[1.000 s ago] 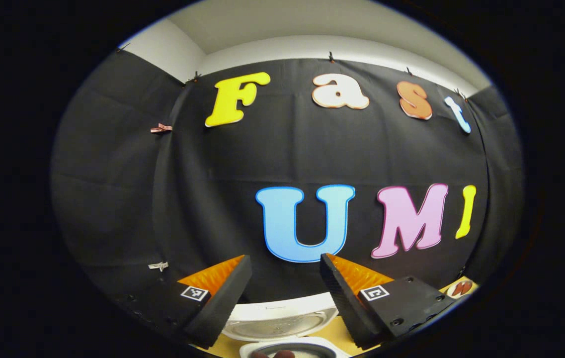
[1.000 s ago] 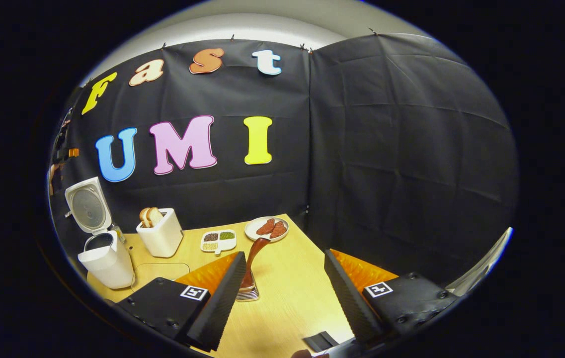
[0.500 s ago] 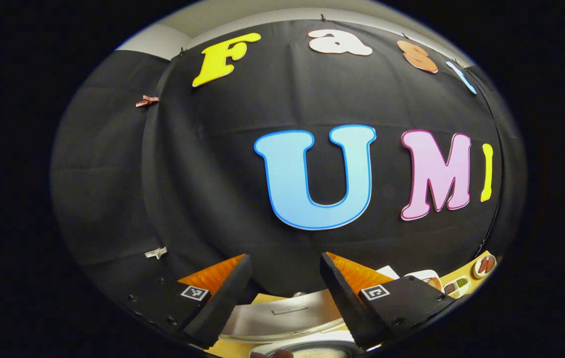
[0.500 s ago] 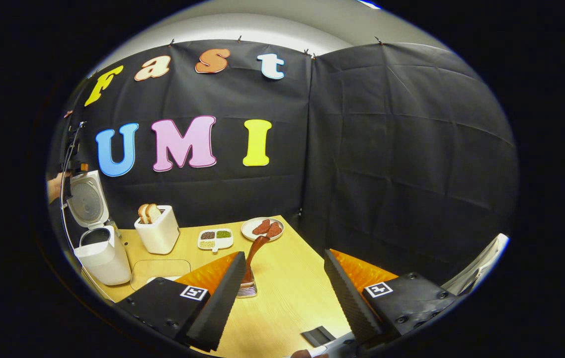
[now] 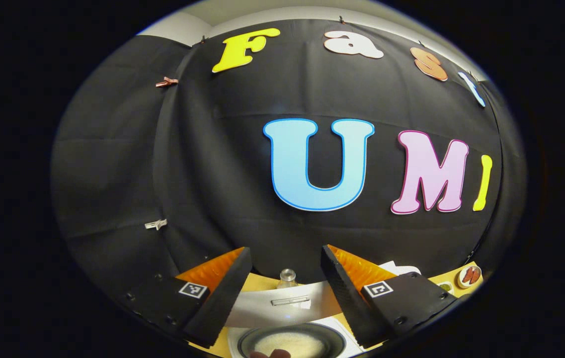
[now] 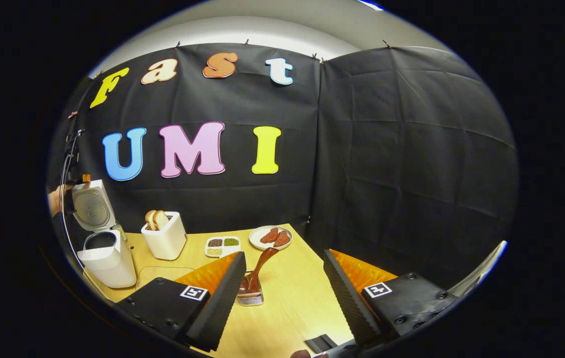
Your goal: Close the left gripper, press the button to open the rice cooker; take a wooden spoon from the chopstick holder with the right hand, scoop a spoonful of rice and pour it into the rice cooker, then put the wooden spoon back into the chopstick holder.
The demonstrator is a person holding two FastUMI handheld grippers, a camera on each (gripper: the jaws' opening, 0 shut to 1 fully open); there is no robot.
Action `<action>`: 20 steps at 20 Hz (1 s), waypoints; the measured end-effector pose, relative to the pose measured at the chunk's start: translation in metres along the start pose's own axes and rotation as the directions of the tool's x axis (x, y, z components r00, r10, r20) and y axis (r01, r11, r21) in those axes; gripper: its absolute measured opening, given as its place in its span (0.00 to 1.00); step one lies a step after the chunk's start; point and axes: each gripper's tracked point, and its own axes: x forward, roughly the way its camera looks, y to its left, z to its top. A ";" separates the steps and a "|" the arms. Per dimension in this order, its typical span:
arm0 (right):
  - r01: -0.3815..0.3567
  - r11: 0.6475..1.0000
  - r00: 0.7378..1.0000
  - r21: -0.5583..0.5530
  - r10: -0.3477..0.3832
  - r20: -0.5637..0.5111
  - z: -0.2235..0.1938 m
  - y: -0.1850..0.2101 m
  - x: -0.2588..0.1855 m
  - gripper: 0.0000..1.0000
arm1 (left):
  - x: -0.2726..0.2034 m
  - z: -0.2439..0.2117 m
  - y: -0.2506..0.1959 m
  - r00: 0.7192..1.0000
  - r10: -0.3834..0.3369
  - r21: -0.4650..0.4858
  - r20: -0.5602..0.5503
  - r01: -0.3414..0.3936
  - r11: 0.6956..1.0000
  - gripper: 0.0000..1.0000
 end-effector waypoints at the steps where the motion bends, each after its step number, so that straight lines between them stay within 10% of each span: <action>1: -0.012 1.000 1.000 0.001 0.012 -0.001 -0.001 0.003 0.001 0.98 | -0.012 -0.009 -0.003 1.000 0.009 0.001 -0.007 -0.009 1.000 0.99; 20: -0.134 0.990 0.990 -0.036 0.131 -0.056 -0.020 0.006 0.007 0.98 | -0.090 -0.203 -0.033 0.959 0.103 0.012 -0.263 -0.103 0.995 0.98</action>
